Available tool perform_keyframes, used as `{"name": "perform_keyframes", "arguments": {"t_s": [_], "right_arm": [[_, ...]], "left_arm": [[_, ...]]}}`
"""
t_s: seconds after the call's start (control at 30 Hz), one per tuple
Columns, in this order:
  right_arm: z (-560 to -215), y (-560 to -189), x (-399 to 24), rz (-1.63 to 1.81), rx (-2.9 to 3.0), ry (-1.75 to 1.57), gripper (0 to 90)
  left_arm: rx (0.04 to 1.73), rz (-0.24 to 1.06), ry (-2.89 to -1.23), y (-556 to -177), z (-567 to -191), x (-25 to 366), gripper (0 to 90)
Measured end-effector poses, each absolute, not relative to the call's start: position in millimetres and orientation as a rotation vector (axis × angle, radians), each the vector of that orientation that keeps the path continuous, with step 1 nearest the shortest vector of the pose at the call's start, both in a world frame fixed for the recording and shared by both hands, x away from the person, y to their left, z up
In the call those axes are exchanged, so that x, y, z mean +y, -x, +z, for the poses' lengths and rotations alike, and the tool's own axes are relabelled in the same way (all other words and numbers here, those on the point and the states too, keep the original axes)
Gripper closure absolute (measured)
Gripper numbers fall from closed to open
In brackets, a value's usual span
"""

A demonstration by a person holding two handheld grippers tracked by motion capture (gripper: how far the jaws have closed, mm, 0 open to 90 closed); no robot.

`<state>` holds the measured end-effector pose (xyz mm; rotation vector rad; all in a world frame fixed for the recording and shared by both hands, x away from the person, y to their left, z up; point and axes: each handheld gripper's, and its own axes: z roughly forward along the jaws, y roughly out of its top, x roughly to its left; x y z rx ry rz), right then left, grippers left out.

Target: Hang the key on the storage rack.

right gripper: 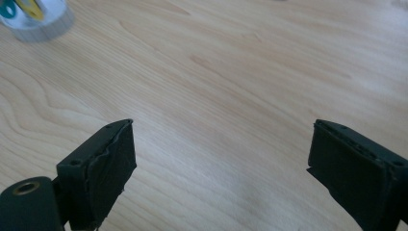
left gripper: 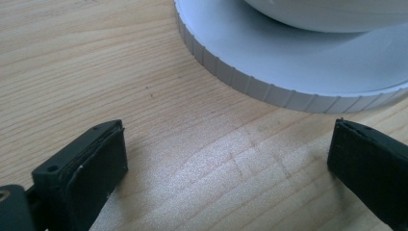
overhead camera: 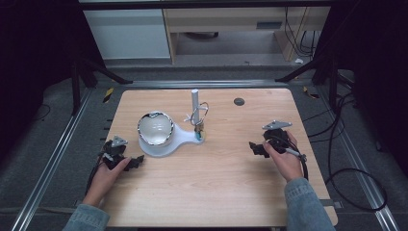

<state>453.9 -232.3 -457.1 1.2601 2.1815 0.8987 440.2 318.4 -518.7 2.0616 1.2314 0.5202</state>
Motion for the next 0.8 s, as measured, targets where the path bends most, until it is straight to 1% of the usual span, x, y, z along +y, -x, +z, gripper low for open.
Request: {"name": "perform_keyframes", "arguments": {"t_s": [0.1,0.43,0.53,0.6,0.8], "right_arm": [[-472.0,-450.5,-244.7,0.895,2.164,-1.323,9.0],[-495.5,-446.8,-259.2,0.854,2.134,-1.392,7.8],[-501.3,-446.1,-260.9,0.84,2.121,-1.406,7.5],[-504.7,-444.9,-262.1,0.862,2.104,-1.41,5.6],[-506.2,-443.3,-262.3,0.872,2.088,-1.412,4.4]], "left_arm": [[1.232,0.52,-2.061,-440.2,-518.7,318.4,0.0],[1.232,0.52,-2.061,-440.2,-518.7,318.4,0.0],[1.231,0.52,-2.061,-440.2,-518.7,318.4,0.0],[1.231,0.52,-2.061,-440.2,-518.7,318.4,0.0],[1.23,0.52,-2.063,-440.4,-518.7,318.5,0.0]]}}
